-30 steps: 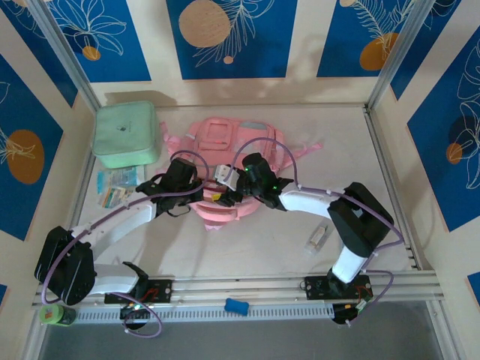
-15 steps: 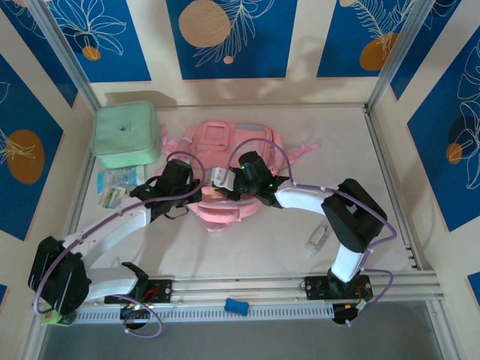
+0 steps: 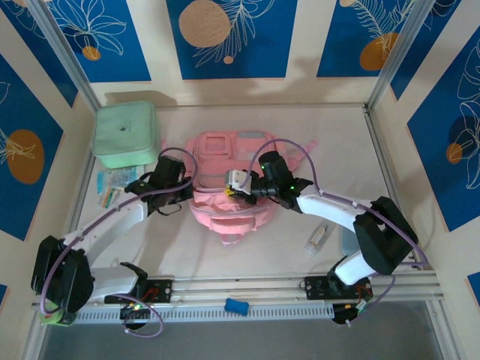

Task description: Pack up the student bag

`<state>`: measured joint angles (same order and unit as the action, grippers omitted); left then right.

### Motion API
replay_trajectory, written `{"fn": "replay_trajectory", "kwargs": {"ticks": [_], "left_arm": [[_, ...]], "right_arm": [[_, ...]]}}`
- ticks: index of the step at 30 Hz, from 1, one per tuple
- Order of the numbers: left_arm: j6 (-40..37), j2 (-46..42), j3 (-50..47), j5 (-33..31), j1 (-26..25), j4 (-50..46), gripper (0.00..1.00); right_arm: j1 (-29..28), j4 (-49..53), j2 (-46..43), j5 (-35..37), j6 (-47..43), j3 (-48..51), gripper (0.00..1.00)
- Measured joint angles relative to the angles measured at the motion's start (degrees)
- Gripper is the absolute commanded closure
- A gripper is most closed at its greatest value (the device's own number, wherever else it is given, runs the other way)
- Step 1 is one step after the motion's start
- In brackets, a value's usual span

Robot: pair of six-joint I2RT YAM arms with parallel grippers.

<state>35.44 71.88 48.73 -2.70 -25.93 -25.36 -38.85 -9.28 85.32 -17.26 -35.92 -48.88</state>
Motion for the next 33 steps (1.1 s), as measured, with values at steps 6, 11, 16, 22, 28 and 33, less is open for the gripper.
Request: {"fn": "replay_trajectory", "kwargs": {"ticks": [6, 11, 16, 22, 28, 33], "left_arm": [[-2.1, 5.03, 2.16, 3.21, 3.45, 1.88, 1.0], [-4.2, 8.39, 2.67, 7.26, 5.18, 5.51, 1.0], [-7.41, 12.33, 4.26, 10.12, 5.64, 9.27, 1.0], [-7.98, 10.6, 0.63, 11.21, 5.7, 16.11, 1.0], [-7.48, 5.29, -3.23, 6.56, 3.21, 17.16, 1.0], [-5.7, 4.02, -3.61, 0.2, -2.21, 17.27, 1.0]], "right_arm": [[0.07, -0.33, -0.04, 0.13, -0.81, 0.59, 1.0], [0.92, -0.35, -0.52, 0.2, -1.42, 1.46, 1.0], [2.75, 0.13, -1.22, -0.66, -1.38, 1.81, 1.0], [3.45, 0.48, -0.74, -1.09, -2.34, 1.66, 0.97], [3.78, 2.36, 3.26, -4.2, -3.45, -1.73, 0.7], [5.31, 2.19, 5.01, -4.55, -2.19, -3.32, 0.48]]}}
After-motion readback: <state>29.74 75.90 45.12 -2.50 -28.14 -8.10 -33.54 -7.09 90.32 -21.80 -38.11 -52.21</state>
